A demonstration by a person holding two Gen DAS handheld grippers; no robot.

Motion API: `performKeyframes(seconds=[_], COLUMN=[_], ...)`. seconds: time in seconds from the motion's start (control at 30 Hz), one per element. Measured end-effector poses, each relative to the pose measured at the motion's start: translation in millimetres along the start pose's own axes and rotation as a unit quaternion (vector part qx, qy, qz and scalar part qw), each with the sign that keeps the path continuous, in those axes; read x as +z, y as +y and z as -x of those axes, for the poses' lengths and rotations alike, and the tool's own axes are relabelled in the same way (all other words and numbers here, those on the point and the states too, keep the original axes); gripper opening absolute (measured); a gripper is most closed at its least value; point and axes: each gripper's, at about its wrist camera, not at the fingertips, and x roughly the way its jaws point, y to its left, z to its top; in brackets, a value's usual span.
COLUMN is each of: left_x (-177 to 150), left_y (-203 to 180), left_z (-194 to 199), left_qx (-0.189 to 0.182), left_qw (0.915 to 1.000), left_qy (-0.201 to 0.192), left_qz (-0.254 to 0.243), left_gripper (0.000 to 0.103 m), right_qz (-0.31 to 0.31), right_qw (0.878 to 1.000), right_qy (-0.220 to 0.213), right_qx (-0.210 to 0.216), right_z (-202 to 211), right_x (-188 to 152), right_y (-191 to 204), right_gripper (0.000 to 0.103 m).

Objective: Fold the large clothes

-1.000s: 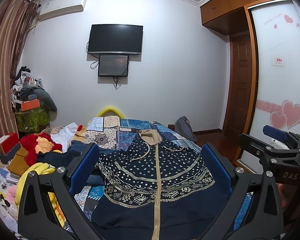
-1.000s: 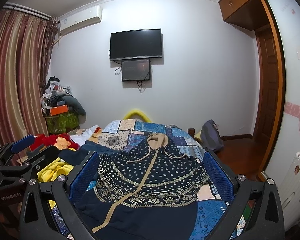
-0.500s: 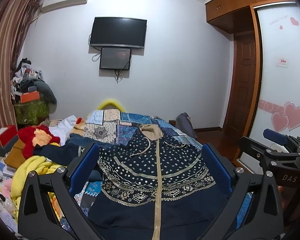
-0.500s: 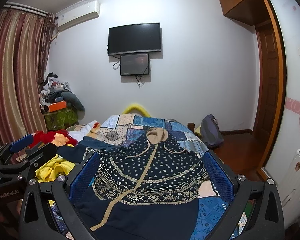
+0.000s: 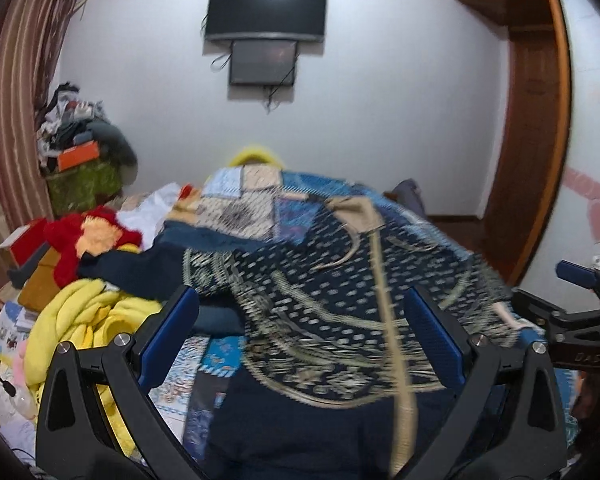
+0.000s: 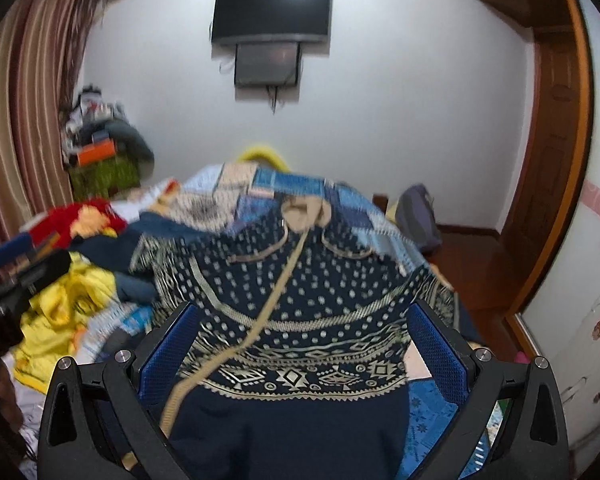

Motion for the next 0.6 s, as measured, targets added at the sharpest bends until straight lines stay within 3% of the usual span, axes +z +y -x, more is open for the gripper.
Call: performKeyframes(seconds=[0.27,0.5,0.6], left_x=[-3.1,-10.0,-21.5], left_y=[105.4,197.1,229.7], left_z=[-98.7,-178.6,-211.7], left_qx=[0.067,0.059,0.049], left_qw=[0.994,0.9797,0.9673], left_qy=[0.076,0.148,0.181], left_qz=[0.039,0.122,0.17], left_gripper=[0.103,0.103,0.103], right_qz=[0.032,0.051,0.047], right_qw=[0.998,0.995,0.994], right_qy=[0.06,0.084,0.097], right_qx=[0.02,0.031,0.037], right_z=[-98.2,-164.8,-197.3], right_x=[18.6,42.5,47.1], right_y=[5.5,9.0,9.7], right_gripper=[0.103,0.103,0.103])
